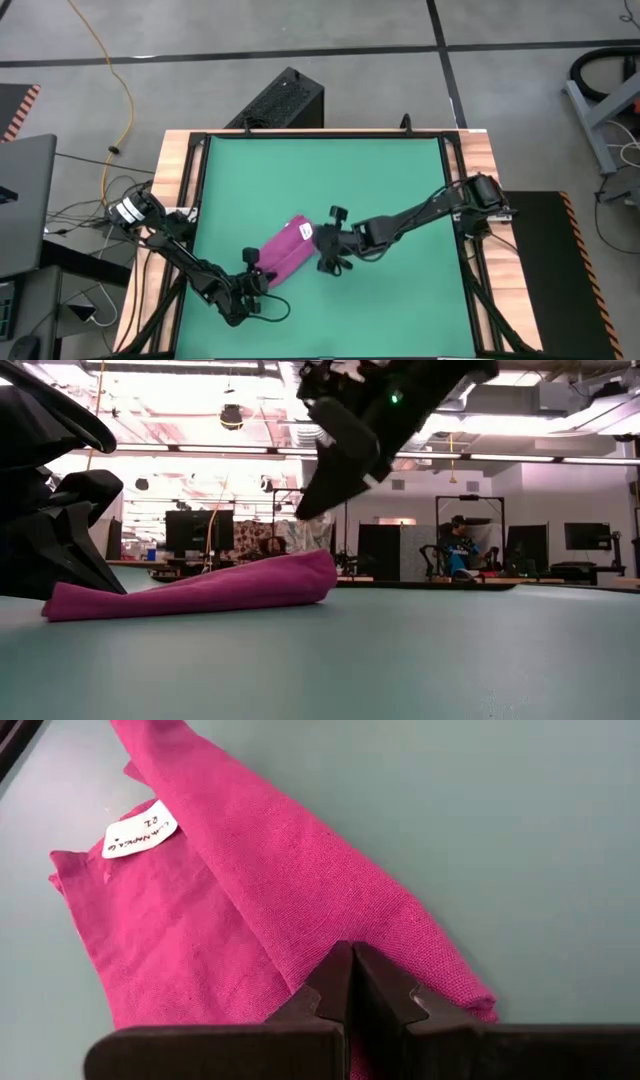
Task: Roll towel into tight, uniform cylinder
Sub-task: Roll the pink towel
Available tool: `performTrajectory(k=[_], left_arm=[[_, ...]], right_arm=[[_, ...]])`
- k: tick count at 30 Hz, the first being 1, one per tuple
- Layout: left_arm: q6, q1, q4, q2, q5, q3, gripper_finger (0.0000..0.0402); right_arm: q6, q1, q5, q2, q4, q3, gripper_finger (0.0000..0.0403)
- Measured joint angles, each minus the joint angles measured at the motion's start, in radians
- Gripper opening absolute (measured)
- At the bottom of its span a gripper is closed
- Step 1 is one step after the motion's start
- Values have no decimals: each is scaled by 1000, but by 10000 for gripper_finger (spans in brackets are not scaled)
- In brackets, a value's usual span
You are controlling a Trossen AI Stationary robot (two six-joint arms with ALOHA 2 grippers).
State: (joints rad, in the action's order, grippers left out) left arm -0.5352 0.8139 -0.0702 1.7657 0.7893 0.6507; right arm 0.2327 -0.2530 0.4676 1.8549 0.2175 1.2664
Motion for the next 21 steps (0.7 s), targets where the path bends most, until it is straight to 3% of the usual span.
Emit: performTrajectory(k=[9,21], left_arm=[[-12,3,-4,1,-1,0,0],[-27,3,-6,1,-1,-1,0]], right_arm=[[-28,8,-49,32,-252,-125,8],[-8,81,-122,32,-441,-244,14]])
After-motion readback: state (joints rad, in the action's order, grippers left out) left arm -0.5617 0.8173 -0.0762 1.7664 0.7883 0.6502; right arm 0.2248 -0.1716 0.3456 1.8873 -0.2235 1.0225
